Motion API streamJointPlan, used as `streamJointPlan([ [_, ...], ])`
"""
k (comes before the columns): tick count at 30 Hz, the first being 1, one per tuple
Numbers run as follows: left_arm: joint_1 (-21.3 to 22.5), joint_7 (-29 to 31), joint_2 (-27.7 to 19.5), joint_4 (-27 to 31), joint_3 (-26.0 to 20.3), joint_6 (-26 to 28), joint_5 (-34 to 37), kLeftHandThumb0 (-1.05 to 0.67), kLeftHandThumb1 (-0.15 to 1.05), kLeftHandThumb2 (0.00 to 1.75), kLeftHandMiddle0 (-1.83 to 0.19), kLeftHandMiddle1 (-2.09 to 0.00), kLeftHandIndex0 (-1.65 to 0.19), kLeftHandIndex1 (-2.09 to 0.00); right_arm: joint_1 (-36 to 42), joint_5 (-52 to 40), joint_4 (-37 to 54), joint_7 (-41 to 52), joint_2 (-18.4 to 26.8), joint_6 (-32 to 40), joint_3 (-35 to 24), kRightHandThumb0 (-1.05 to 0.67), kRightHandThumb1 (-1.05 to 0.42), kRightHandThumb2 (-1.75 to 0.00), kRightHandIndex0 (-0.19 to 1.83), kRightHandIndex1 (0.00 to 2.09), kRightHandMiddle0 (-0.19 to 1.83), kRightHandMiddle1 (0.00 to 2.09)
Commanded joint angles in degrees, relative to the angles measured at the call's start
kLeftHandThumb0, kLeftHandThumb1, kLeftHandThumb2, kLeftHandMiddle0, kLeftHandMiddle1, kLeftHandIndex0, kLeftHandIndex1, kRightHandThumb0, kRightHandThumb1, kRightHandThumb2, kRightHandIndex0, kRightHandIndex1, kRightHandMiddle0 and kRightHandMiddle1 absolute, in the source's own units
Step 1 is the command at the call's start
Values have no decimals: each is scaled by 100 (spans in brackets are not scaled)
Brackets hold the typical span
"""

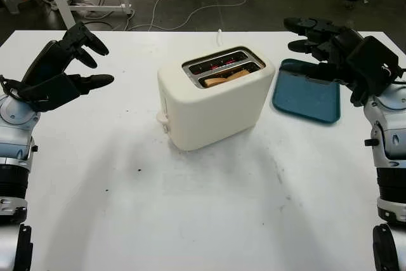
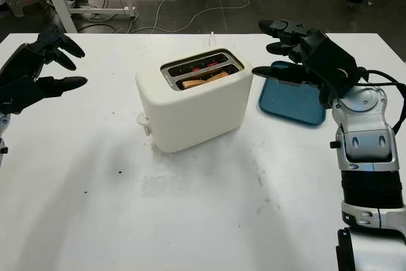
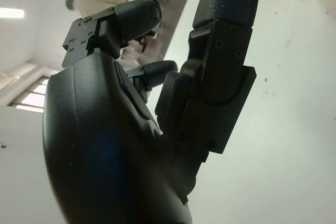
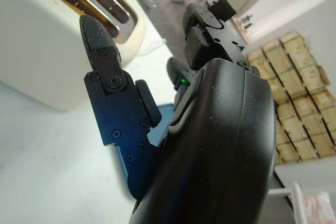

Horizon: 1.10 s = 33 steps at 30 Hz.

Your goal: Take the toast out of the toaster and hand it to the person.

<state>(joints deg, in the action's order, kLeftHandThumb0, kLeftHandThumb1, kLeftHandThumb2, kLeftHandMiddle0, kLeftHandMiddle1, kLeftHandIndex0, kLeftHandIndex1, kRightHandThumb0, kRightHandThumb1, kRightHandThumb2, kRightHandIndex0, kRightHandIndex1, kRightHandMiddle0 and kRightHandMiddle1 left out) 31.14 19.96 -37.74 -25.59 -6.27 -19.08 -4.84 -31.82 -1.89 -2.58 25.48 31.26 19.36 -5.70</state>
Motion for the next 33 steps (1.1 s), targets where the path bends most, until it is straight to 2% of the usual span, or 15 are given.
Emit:
streamJointPlan([
  [1, 19, 17, 11, 5, -36, -22, 65, -105, 92, 23, -12, -171, -6, -165, -100, -37, 23, -17, -27, -13, 14, -44, -75, 0, 0, 81, 42, 1],
  [5, 33, -2, 12, -5, -23, -11, 41, -105, 92, 23, -11, -171, -6, -165, -95, -21, 52, -22, -14, -46, 14, -40, -75, 0, 0, 82, 42, 1],
  [23, 42, 0, 26, 21, -27, 25, 61, -105, 92, 22, -11, -171, -6, -164, -134, -23, 69, -13, -13, -18, 26, -47, -75, 0, 0, 81, 42, 1],
  [28, 68, -32, 4, -64, -2, -93, -4, -105, 92, 25, -9, -171, -4, -165, -124, -69, 93, 4, -18, 32, -9, -44, -75, 0, 0, 81, 41, 1],
  [33, 112, -117, 34, -165, -25, 39, -9, -105, 92, 24, -9, -174, -4, -169, -111, -67, 57, 12, -27, -42, 4, -44, -75, 0, 0, 80, 41, 0],
])
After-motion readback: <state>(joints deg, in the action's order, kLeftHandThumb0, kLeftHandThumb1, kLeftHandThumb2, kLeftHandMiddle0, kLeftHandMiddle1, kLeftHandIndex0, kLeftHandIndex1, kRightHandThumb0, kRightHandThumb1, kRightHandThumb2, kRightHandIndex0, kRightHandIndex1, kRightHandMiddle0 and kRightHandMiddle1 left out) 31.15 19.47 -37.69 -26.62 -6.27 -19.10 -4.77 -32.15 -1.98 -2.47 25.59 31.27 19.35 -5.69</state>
